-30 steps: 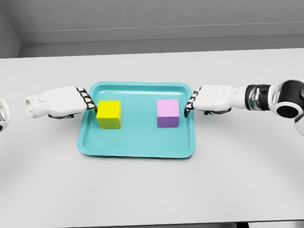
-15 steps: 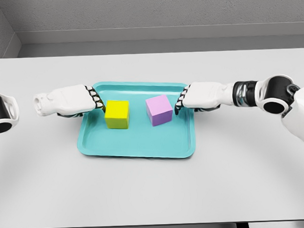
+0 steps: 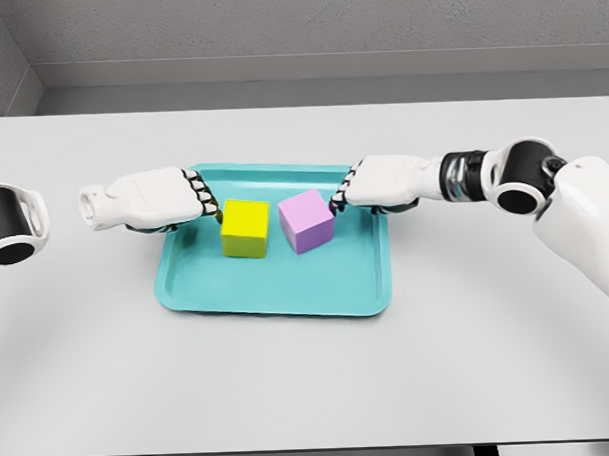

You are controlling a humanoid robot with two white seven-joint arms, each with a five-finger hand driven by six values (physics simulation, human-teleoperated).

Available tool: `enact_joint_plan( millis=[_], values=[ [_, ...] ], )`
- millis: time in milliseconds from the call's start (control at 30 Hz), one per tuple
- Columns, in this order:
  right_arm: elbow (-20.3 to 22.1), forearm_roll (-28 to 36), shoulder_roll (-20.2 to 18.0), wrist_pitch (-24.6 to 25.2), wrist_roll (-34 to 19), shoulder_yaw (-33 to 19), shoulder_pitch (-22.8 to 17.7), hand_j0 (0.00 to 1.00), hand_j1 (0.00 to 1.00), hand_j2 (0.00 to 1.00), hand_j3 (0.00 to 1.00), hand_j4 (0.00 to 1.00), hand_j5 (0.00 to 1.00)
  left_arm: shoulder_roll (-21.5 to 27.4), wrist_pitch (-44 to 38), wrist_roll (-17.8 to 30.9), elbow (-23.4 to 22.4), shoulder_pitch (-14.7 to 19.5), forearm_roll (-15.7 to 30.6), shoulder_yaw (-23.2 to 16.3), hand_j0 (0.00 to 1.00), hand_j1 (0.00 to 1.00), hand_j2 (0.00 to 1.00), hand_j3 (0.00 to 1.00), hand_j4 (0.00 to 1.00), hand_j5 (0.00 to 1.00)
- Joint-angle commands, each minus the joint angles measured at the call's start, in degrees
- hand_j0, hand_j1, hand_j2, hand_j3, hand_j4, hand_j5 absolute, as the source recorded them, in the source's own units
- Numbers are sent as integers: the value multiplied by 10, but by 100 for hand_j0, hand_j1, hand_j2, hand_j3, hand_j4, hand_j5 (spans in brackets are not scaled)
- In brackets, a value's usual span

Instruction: Push two cubes

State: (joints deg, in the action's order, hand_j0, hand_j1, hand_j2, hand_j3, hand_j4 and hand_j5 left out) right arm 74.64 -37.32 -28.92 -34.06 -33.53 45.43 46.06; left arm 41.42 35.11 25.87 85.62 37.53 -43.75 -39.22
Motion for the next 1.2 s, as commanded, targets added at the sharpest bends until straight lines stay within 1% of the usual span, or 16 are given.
enact_joint_plan(
  millis=[0, 233, 500, 600, 800, 867, 1000, 1133, 1167],
  values=[
    [-1, -10, 4, -9, -2, 11, 0, 66, 66, 66, 66, 66, 66, 0, -1, 0, 4, 0, 3, 0, 75, 75, 75, 75, 75, 75],
    [-3, -11, -5, -9, -1, 12, 1, 66, 66, 66, 66, 66, 66, -5, -1, 5, 15, -1, 3, 0, 74, 74, 74, 74, 74, 74],
    [5, -11, -14, -9, -1, 18, -4, 66, 66, 66, 66, 66, 66, -5, -1, 7, 25, -3, 3, 0, 74, 74, 74, 74, 74, 74],
    [24, -11, -17, -9, -1, 19, -4, 66, 66, 66, 66, 66, 66, -5, -1, 7, 31, -4, 4, 0, 74, 74, 74, 74, 74, 74],
    [30, -11, -18, -9, -1, 17, -1, 66, 66, 66, 66, 66, 66, -5, -1, 7, 34, -9, 3, -1, 74, 74, 74, 74, 74, 74],
    [38, -13, -18, -9, -2, 17, 0, 66, 66, 66, 66, 66, 66, -5, -1, 7, 34, -10, 3, -1, 74, 74, 74, 74, 74, 74],
    [46, -14, -18, -9, -2, 18, -1, 66, 66, 66, 66, 66, 66, -7, -1, 9, 38, -21, 2, -1, 74, 74, 74, 74, 74, 74],
    [45, -14, -18, -9, -2, 19, -1, 67, 67, 67, 67, 67, 67, -7, -1, 15, 38, -24, 3, 0, 74, 74, 74, 74, 74, 74],
    [44, -14, -26, -9, -2, 18, 0, 67, 67, 67, 67, 67, 67, -5, -1, 15, 38, -24, 3, 1, 73, 73, 73, 73, 73, 73]
  ],
)
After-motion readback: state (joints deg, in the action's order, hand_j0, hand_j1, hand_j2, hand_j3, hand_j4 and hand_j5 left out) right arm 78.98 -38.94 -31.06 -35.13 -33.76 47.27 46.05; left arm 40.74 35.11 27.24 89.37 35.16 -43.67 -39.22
